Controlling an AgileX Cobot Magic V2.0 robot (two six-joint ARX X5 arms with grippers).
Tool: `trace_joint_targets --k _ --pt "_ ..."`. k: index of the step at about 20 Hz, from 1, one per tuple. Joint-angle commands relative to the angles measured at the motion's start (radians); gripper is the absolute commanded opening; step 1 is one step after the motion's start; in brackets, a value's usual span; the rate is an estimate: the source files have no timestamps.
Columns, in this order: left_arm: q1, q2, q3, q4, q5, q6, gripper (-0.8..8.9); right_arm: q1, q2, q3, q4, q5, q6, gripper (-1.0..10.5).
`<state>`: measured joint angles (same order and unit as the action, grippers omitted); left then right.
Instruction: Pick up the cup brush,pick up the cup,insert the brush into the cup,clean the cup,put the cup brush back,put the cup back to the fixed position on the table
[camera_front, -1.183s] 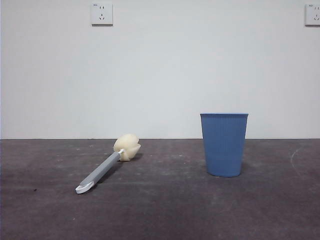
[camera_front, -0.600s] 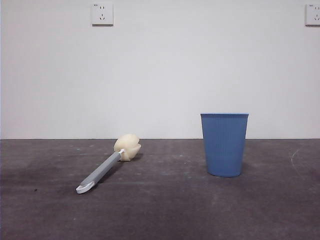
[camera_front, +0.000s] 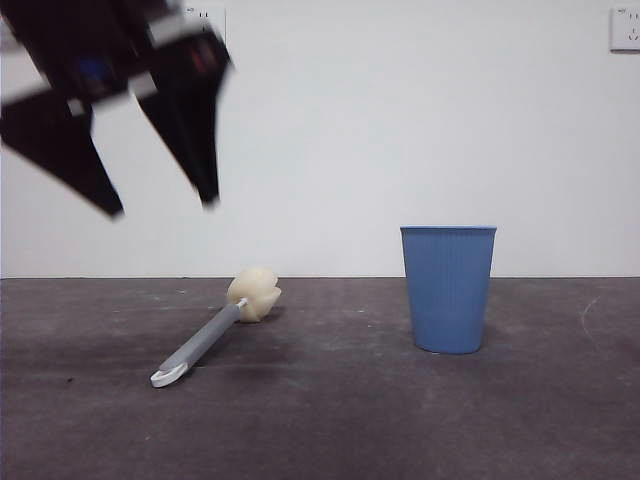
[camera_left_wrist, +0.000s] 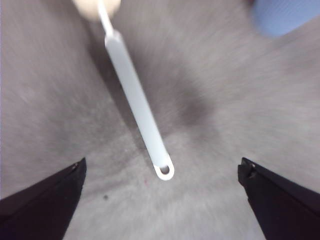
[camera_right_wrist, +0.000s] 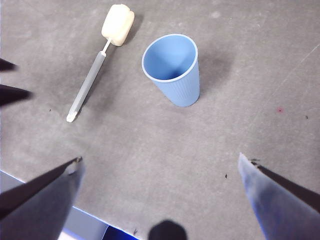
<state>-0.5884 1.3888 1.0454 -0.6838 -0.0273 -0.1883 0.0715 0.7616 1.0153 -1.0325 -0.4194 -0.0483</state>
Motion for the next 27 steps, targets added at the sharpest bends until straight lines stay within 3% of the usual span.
trace_joint_targets --k 1,8,24,27 --pt "-0.006 0.093 -0.006 0.048 -0.019 -0.055 5.65 0.002 -0.002 0.002 0.003 -0.001 0.007 5.6" --pt "-0.007 0.264 -0.006 0.128 -0.060 -0.108 5.65 0.002 -0.002 0.002 0.003 -0.001 0.010 5.6" --pt "-0.022 0.346 -0.006 0.161 -0.104 -0.195 5.55 0.002 -0.002 0.002 0.005 -0.001 0.015 5.6" --pt "-0.029 0.346 -0.006 0.160 -0.103 -0.202 3.81 0.002 -0.002 0.002 0.005 -0.001 0.015 5.6"
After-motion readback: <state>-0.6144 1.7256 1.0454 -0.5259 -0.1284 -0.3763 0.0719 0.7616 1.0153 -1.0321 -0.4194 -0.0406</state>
